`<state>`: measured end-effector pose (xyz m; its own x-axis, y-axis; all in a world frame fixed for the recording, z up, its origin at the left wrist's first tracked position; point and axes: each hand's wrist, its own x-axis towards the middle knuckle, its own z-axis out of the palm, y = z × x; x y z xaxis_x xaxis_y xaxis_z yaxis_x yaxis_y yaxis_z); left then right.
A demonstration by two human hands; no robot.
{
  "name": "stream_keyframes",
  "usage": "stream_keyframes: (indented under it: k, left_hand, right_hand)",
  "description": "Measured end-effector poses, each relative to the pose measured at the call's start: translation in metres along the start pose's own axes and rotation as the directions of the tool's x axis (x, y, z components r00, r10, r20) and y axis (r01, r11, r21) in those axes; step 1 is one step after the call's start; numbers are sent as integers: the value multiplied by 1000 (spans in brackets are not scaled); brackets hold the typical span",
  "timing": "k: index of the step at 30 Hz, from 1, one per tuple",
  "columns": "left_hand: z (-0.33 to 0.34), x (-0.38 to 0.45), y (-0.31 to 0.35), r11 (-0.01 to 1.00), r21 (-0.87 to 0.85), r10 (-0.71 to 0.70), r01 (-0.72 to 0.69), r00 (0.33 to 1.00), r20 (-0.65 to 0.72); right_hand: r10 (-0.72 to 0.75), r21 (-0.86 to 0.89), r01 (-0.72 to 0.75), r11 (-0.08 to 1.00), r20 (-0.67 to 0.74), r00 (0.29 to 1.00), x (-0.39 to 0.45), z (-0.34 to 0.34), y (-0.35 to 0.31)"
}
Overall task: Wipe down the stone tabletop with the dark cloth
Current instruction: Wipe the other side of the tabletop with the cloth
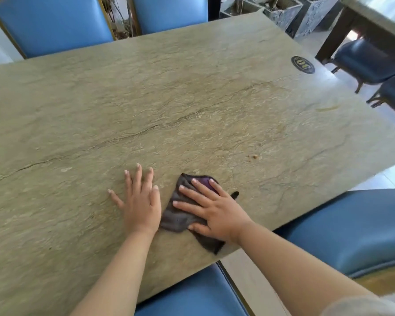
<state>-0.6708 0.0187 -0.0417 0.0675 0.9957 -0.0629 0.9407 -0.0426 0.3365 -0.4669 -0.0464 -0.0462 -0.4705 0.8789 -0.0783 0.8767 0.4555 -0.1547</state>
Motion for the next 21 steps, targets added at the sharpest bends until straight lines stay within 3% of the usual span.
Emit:
stream_keyframes:
  k: [5, 8, 14, 17, 19, 21]
  left_hand:
    - [3, 1, 4, 990, 144, -12, 5, 999, 48]
    - [5, 3, 5, 982, 187, -18, 8, 999, 50]
    - [6, 4, 1, 977, 214, -13, -6, 996, 87]
    - [3, 4, 14, 992, 122, -50, 41, 997, 66]
    - [0, -3, 36, 997, -24, 79, -80, 997, -24]
    - [5, -15, 60, 955, -11, 295, -295, 955, 3]
  right_hand:
    - [264, 2, -264, 964, -2, 964, 70, -19, 49]
    - [348, 16, -348, 937, 11, 937, 92, -25, 58]
    - [342, 129, -335, 933, -35, 939, 37, -15, 20]
    - [286, 338, -285, 897, 50, 957, 19, -31, 24]
    - [336, 543, -323, 775, 78, 939, 16, -49, 34]
    - [465, 612, -411, 675, 80, 882, 11, -64, 48]
